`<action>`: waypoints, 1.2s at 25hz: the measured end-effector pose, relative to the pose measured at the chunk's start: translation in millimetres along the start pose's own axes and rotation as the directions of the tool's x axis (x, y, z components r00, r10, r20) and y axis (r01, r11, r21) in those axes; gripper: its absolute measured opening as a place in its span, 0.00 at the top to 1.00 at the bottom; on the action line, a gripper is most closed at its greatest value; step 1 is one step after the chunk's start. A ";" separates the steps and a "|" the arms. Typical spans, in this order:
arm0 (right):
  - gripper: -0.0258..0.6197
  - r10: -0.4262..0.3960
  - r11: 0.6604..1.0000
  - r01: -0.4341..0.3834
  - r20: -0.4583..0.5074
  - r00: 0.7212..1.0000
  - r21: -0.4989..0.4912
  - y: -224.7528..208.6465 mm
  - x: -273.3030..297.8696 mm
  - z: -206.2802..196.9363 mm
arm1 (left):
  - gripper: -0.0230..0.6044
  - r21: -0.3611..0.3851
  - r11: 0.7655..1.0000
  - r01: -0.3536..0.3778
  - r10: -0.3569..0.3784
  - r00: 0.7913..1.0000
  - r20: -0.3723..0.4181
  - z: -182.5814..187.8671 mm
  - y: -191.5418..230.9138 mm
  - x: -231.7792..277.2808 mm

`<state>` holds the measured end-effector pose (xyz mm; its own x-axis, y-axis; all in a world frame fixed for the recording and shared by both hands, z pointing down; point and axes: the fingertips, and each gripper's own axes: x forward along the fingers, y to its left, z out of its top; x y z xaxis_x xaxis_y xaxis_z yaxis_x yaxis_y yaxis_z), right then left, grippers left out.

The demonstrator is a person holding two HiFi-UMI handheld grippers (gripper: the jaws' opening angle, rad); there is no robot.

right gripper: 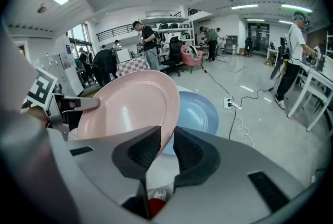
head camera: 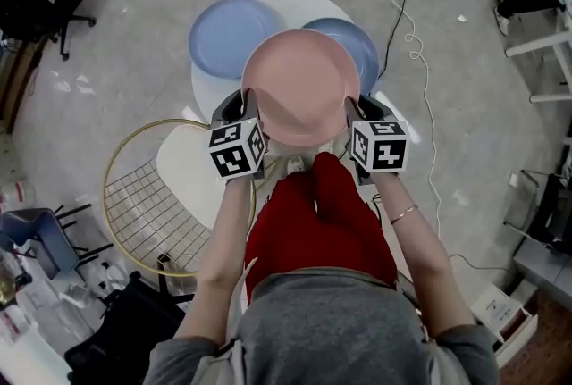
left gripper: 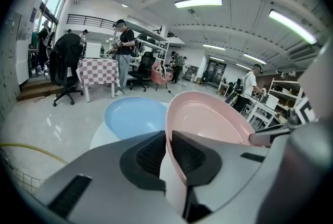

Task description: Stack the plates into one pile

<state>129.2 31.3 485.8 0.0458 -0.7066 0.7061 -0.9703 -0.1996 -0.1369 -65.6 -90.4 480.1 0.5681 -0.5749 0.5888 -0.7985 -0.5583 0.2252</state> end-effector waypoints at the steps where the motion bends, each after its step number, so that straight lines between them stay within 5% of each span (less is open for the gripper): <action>1: 0.82 -0.009 1.000 0.009 0.003 1.000 0.007 -6.1 -0.2 1.8 | 0.89 0.008 1.000 0.007 -0.007 1.000 -0.001 3.4 -5.3 5.1; 15: 0.82 -0.091 0.992 0.092 -0.007 0.996 0.081 -81.7 12.7 16.6 | 0.89 0.072 0.995 0.073 -0.069 0.996 -0.050 21.8 -61.6 73.2; 30: 0.83 -0.072 0.996 0.077 -0.109 0.991 0.046 -127.9 58.9 11.9 | 0.87 0.107 0.994 0.027 -0.011 0.989 -0.147 0.3 -77.4 124.1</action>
<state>258.8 7.1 536.7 0.0895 -0.6125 0.7854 -0.9517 -0.2850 -0.1139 66.8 -118.7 535.5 0.5411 -0.4745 0.6944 -0.7572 -0.6341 0.1568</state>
